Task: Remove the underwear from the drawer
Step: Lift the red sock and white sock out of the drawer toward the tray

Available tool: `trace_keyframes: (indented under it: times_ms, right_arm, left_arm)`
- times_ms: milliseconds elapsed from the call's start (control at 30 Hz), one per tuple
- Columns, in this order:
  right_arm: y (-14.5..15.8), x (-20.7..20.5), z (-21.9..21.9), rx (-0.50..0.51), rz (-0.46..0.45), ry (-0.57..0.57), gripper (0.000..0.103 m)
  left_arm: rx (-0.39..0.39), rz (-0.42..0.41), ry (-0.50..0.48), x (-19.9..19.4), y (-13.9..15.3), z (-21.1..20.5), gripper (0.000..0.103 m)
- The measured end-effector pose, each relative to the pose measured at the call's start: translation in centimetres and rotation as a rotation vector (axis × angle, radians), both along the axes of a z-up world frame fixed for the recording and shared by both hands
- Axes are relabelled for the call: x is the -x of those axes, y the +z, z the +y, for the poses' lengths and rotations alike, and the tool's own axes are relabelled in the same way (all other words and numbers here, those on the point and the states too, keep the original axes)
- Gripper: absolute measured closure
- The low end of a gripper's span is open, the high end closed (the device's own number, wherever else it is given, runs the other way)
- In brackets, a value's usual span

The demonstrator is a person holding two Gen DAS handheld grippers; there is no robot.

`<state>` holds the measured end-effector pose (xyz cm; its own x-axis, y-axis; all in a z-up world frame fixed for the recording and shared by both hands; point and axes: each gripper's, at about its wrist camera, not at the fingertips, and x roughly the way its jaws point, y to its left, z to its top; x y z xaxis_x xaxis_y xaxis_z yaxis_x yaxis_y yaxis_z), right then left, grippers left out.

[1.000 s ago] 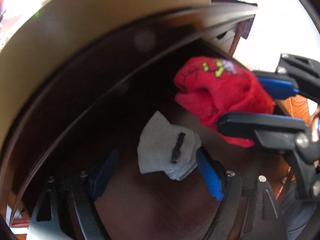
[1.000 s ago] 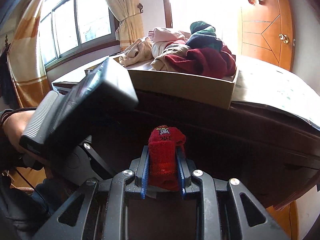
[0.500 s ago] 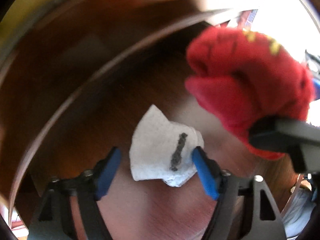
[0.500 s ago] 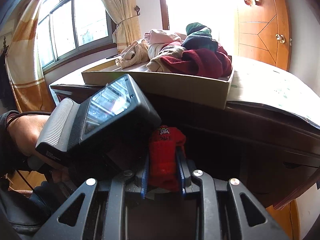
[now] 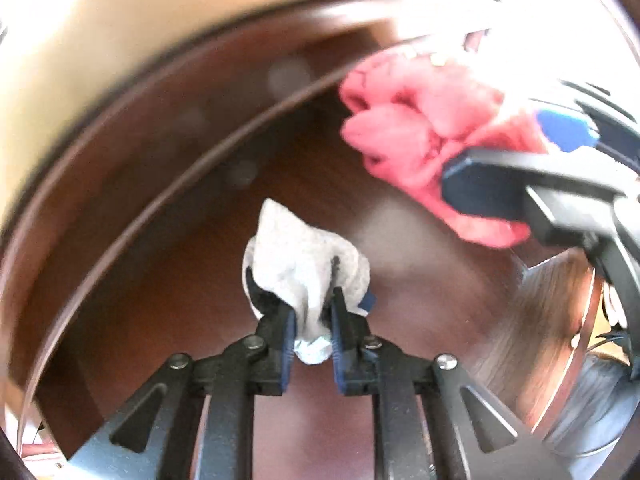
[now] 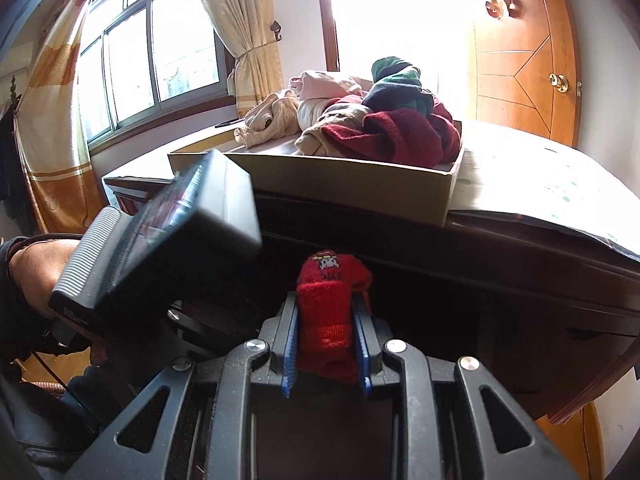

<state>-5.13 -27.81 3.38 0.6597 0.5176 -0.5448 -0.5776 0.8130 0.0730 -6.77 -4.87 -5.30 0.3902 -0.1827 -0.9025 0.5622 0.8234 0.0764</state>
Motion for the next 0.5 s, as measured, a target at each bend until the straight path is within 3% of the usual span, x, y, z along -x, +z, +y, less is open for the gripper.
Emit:
trace_keyframes:
  times_ms: [267,500]
  right_arm:
    - [0.3,0.6,0.0,-0.011,-0.031,0.006,0.077]
    - [0.5,1.1,0.4,-0.02,-0.055,0.015,0.077]
  left_arm:
    - [0.055,-0.11,0.094,2.0,2.0,3.7,0.09]
    - [0.06,-0.185,0.149,4.1,2.9,3.7,0.09]
